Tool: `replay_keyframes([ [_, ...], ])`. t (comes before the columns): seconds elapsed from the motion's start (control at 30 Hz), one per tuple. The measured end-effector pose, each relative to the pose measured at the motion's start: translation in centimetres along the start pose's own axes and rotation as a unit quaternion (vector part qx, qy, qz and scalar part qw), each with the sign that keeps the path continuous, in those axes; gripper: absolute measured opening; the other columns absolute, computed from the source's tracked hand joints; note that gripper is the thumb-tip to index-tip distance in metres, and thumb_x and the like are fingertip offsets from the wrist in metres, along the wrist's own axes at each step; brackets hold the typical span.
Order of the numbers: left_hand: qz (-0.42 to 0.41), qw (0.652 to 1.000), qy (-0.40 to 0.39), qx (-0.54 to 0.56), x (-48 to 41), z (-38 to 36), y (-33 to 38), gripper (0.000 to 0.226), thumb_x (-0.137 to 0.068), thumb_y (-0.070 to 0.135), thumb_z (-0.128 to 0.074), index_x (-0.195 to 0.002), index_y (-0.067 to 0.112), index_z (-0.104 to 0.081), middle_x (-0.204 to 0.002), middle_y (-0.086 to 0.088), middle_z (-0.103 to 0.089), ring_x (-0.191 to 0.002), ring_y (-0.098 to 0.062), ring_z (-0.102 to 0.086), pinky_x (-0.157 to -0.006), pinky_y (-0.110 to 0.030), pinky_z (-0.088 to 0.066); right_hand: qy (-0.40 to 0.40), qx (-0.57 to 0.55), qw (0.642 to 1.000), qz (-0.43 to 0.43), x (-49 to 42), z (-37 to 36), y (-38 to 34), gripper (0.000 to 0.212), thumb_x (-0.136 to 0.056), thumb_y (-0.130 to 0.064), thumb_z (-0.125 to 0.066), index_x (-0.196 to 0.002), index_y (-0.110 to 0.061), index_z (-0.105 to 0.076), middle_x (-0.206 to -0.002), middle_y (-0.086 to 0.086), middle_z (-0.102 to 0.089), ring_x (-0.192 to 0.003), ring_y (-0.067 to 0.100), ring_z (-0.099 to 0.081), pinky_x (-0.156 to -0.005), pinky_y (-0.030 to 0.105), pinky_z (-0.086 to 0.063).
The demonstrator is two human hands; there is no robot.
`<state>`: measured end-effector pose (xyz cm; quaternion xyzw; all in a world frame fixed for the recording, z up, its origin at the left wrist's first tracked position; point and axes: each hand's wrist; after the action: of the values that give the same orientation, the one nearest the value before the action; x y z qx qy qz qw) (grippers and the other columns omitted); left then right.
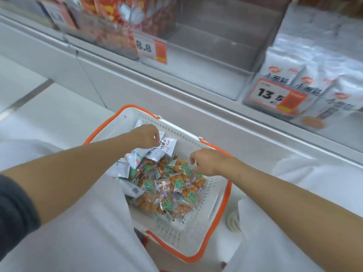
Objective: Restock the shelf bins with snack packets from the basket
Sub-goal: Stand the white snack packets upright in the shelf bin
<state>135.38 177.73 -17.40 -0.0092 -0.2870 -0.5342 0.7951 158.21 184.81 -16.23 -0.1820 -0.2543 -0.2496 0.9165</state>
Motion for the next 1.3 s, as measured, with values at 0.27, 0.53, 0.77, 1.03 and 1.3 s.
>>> replay_keyframes([
  [0.27, 0.189, 0.974, 0.005, -0.123, -1.4, -4.7, -3.9, 0.083, -0.08, 0.047, -0.071, -0.14, 0.009, -0.028, -0.135, -0.013, -0.04, -0.124, -0.033, -0.045, -0.094, -0.043, -0.045, -0.108, 0.068, 0.992, -0.018, -4.2, -4.2, -1.6, 0.023, -0.091, -0.01, -0.049, -0.069, -0.015, -0.047, -0.067, 0.001, -0.046, -0.064, 0.023, -0.048, -0.055, 0.029, -0.039],
  [0.53, 0.213, 0.976, 0.026, -0.049, -0.3, -7.0, -5.8, 0.053, -0.083, 0.017, -0.066, -0.124, 0.008, -0.033, -0.086, -0.007, -0.054, -0.09, -0.03, -0.062, -0.072, -0.038, -0.051, -0.108, 0.064, 0.992, -0.015, -3.3, -3.0, -1.0, 0.018, -0.093, -0.019, -0.053, -0.092, -0.008, -0.066, -0.077, 0.003, -0.059, -0.067, 0.021, -0.054, -0.055, 0.028, -0.043],
  [0.77, 0.134, 0.983, -0.045, 0.12, 1.3, 0.5, -0.1, 0.02, -0.083, 0.02, -0.06, -0.071, 0.008, -0.051, -0.062, -0.007, -0.05, -0.048, -0.016, -0.049, -0.048, -0.02, -0.039, 0.072, 0.0, 0.997, 0.034, -2.7, 0.2, -0.8, 0.065, -0.088, -0.026, -0.065, -0.145, -0.018, -0.035, -0.136, 0.01, -0.052, -0.124, 0.029, -0.051, -0.104, 0.049, -0.043],
  [1.03, 0.065, 0.869, -0.081, 0.485, 5.0, 4.0, 6.5, 0.046, -0.097, 0.055, -0.041, -0.094, 0.013, -0.06, -0.078, -0.005, -0.061, -0.064, -0.015, -0.055, -0.059, -0.022, -0.045, 0.103, -0.369, 0.923, 0.04, -0.8, 2.4, -1.1, 0.037, -0.086, -0.035, -0.072, -0.118, -0.019, -0.06, -0.108, 0.0, -0.069, -0.096, 0.018, -0.066, -0.087, 0.036, -0.054],
  [1.3, -0.087, 0.898, 0.15, 0.404, 2.9, 4.3, 8.8, 0.064, -0.093, 0.059, -0.046, -0.056, 0.007, -0.041, -0.048, -0.008, -0.038, -0.045, -0.015, -0.035, -0.049, -0.024, -0.034, 0.074, -0.572, 0.815, 0.049, 1.3, 4.6, -0.5, 0.02, -0.084, -0.033, -0.075, -0.094, -0.017, -0.067, -0.082, -0.006, -0.07, -0.075, 0.008, -0.066, -0.078, 0.024, -0.05],
])
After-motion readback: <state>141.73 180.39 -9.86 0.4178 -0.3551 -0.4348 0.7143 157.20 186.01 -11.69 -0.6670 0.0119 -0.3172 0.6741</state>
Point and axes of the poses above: each hand's wrist, its own x-axis away from the middle knuckle, its own z-axis out of the back of the hand, y = z × x
